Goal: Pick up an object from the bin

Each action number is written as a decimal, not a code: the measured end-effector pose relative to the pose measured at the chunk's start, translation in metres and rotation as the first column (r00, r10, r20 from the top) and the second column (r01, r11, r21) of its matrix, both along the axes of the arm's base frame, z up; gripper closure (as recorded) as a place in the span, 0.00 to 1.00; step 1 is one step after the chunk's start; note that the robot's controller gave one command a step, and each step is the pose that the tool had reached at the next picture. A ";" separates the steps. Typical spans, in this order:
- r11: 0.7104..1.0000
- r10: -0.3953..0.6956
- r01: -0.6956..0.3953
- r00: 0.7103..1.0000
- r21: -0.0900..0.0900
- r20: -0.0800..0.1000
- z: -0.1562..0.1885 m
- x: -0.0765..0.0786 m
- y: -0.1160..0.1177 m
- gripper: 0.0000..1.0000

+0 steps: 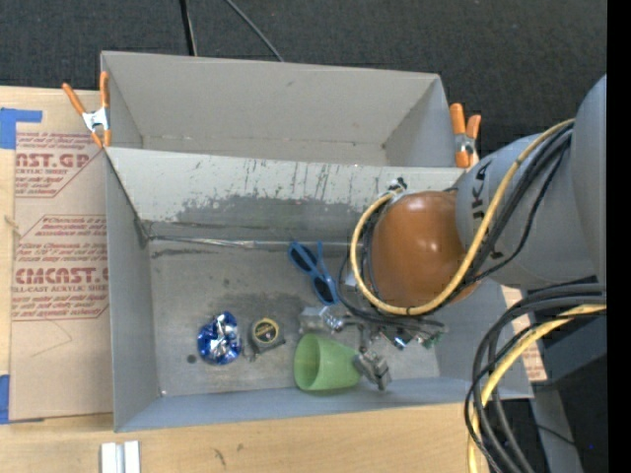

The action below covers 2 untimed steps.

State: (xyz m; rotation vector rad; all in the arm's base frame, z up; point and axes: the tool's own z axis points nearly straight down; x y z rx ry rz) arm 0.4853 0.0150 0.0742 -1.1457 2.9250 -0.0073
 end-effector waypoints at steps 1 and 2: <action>0.996 0.089 -0.089 0.996 -0.003 -0.006 -0.002 -0.001 0.026 0.00; 0.996 0.086 -0.086 0.996 0.000 0.012 0.000 0.003 0.026 1.00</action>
Offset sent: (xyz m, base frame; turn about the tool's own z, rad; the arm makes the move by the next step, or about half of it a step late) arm -0.0020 0.0288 -0.0042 -0.0910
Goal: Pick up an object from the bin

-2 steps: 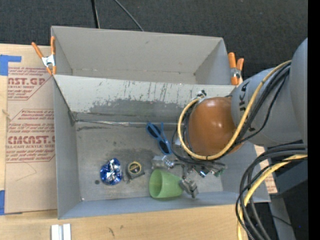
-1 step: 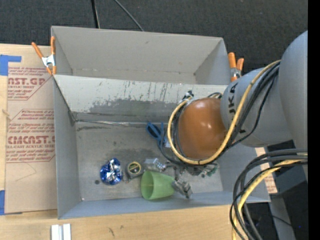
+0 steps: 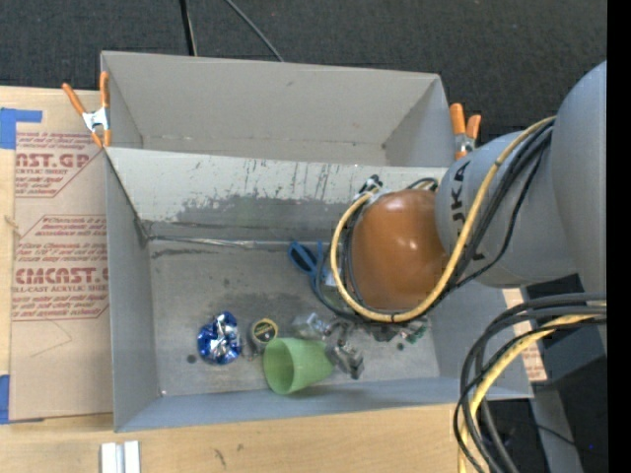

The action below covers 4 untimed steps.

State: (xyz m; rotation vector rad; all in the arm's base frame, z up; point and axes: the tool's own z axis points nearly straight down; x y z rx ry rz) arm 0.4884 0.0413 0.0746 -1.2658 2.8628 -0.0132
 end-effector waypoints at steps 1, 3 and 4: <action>0.998 -0.064 0.064 0.998 0.005 -0.005 0.071 0.006 0.002 1.00; 0.995 0.097 -0.097 0.995 0.005 -0.021 0.105 0.004 -0.022 1.00; 0.999 0.050 -0.050 0.999 0.005 -0.019 0.063 -0.010 -0.009 1.00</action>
Offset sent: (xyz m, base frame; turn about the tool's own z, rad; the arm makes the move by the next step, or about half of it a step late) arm 0.0043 0.0010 0.0677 0.0631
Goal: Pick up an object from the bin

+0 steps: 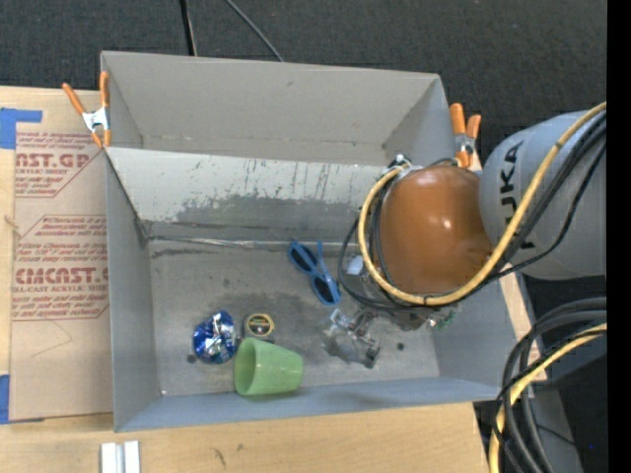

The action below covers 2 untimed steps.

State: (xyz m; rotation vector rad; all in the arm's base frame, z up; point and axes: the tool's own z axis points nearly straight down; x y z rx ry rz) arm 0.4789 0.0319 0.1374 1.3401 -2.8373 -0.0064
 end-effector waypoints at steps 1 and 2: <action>0.955 0.296 -0.296 0.955 -0.002 0.006 0.019 0.003 -0.093 1.00; 0.972 0.235 -0.235 0.972 -0.006 0.015 0.122 0.035 -0.124 1.00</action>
Offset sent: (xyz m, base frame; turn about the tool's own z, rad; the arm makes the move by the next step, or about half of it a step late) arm 0.0031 -0.0923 0.0197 -0.3042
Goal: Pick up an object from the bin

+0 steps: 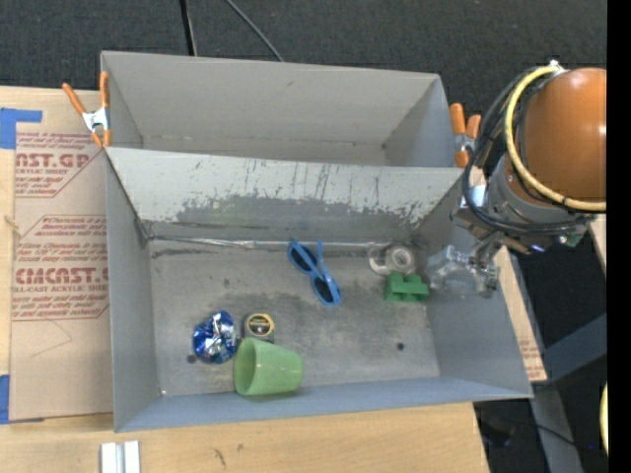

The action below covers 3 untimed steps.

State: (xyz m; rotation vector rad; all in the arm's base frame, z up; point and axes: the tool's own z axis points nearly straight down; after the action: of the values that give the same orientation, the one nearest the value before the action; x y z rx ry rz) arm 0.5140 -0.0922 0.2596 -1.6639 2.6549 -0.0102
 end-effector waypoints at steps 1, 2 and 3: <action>0.993 -0.117 0.117 0.993 0.004 -0.017 -0.069 -0.031 0.020 1.00; 0.998 0.064 -0.064 0.998 0.004 -0.014 -0.126 -0.026 0.018 1.00; 0.934 0.357 -0.357 0.934 0.001 -0.007 -0.082 0.007 -0.016 1.00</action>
Offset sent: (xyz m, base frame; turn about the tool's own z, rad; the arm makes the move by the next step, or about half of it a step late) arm -0.0295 0.0180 -0.0661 0.1181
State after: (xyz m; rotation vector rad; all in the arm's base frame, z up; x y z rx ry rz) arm 0.5206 -0.1077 0.1776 -2.1215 2.3128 -0.0020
